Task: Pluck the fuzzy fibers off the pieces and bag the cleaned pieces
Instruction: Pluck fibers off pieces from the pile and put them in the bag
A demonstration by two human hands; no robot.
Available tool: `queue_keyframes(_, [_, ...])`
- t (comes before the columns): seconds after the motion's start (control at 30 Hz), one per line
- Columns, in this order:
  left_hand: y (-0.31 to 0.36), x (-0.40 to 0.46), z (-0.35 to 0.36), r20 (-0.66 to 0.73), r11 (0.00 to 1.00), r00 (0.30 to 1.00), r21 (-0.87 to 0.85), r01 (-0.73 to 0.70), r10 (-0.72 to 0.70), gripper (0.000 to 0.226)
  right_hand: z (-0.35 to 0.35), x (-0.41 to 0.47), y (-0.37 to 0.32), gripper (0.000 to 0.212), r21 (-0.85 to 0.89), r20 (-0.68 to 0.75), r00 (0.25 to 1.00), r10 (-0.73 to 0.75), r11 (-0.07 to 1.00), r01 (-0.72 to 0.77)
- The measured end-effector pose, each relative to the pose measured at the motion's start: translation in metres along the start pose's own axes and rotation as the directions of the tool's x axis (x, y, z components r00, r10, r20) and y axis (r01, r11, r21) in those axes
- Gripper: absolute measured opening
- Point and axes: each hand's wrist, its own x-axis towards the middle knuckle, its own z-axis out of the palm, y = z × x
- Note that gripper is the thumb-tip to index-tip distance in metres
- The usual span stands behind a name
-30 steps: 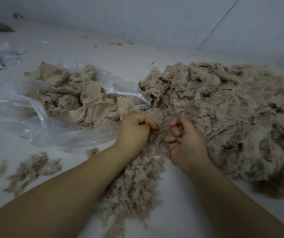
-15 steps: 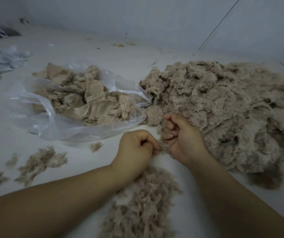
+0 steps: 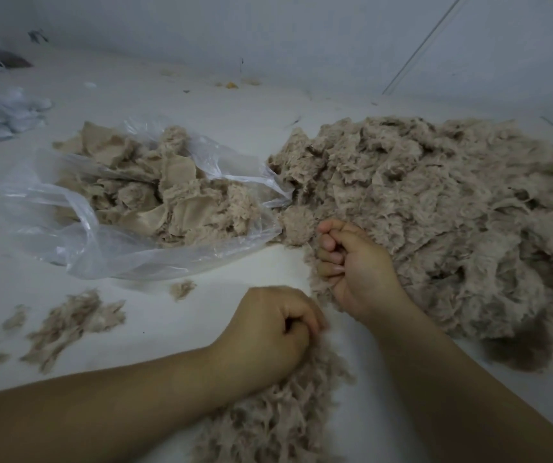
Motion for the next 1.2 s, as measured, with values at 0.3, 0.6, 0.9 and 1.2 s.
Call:
queue_keyframes(0.3, [-0.02, 0.064, -0.004, -0.136, 0.975, 0.99, 0.211, 0.069, -0.041, 0.034, 0.001, 0.0, 0.001, 0.031, 0.01, 0.013, 1.0, -0.004, 1.0, 0.004])
queue_keyframes(0.6, [-0.03, 0.103, -0.001, -0.216, 0.866, 0.973, 0.466, 0.181, -0.087, 0.028, 0.001, 0.002, 0.005, 0.031, -0.034, 0.024, 1.0, -0.014, 0.999, 0.015])
queue_keyframes(0.9, [-0.041, 0.098, -0.025, -0.291, 0.873, 0.956, 0.459, 0.164, -0.027, 0.028, -0.002, 0.002, 0.005, 0.033, -0.071, -0.004, 1.0, -0.005, 0.997, 0.005])
queue_keyframes(1.2, [-0.052, 0.09, -0.04, -0.304, 0.934, 0.949, 0.307, 0.182, -0.084, 0.016, -0.003, 0.004, 0.009, 0.03, -0.127, -0.011, 1.0, -0.019, 0.992, 0.018])
